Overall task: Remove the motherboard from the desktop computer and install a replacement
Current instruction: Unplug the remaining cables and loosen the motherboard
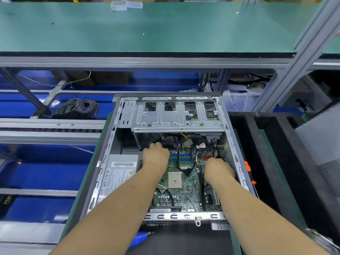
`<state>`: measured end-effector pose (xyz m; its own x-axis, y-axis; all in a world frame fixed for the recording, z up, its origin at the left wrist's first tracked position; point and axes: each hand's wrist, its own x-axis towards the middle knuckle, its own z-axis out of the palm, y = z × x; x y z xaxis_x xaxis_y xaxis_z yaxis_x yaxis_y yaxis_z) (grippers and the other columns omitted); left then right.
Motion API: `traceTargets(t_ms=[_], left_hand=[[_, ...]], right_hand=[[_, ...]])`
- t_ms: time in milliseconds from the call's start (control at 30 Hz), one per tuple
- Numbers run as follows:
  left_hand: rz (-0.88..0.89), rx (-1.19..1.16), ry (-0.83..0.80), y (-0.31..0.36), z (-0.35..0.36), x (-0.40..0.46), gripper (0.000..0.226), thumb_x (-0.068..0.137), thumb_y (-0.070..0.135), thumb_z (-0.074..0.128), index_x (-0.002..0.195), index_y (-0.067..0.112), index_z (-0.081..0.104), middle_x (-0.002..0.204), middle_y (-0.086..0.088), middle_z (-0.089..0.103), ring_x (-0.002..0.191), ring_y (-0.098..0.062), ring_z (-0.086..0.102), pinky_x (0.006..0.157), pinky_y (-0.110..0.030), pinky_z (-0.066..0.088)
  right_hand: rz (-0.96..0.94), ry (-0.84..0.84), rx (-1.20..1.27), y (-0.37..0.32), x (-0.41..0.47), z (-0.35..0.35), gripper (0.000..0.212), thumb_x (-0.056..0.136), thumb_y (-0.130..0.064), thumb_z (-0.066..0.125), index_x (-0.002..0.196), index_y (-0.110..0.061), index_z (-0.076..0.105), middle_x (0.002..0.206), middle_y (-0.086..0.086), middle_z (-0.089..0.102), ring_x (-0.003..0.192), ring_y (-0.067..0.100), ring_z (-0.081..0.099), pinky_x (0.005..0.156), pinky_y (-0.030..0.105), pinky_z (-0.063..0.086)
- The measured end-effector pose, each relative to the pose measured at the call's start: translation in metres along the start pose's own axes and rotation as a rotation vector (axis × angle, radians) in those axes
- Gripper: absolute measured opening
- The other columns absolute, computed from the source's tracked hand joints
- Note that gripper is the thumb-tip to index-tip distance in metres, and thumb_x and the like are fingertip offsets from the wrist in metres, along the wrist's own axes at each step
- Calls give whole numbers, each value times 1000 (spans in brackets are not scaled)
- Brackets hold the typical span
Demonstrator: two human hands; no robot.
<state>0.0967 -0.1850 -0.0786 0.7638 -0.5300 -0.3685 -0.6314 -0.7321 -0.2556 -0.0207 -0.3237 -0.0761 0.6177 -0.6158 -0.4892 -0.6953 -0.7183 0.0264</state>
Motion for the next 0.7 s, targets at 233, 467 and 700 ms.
traceTargets(t_ms=[233,467,700], left_hand=[[-36,102,-73,-2,2,4,56,89,15,67,141,12,47,140,-12,46,130,-30,42,106,-43,38],[-13,19,-78,-2,0,6,50,89,5,64,137,7,49,136,-14,51,127,-30,46,102,-40,42],[-76,22,39,-5,1,1,49,88,1,63,134,1,47,132,-16,50,123,-30,48,97,-38,46]], right_hand=[[-16,-15,14,1,-2,-2,31,89,3,51,117,-7,61,110,10,67,90,28,63,64,34,47],[9,-11,67,1,-1,-3,26,87,2,56,111,-6,63,95,9,64,79,28,58,62,33,49],[41,102,189,-1,0,-7,5,85,-4,59,87,-8,60,77,5,57,63,23,53,56,29,47]])
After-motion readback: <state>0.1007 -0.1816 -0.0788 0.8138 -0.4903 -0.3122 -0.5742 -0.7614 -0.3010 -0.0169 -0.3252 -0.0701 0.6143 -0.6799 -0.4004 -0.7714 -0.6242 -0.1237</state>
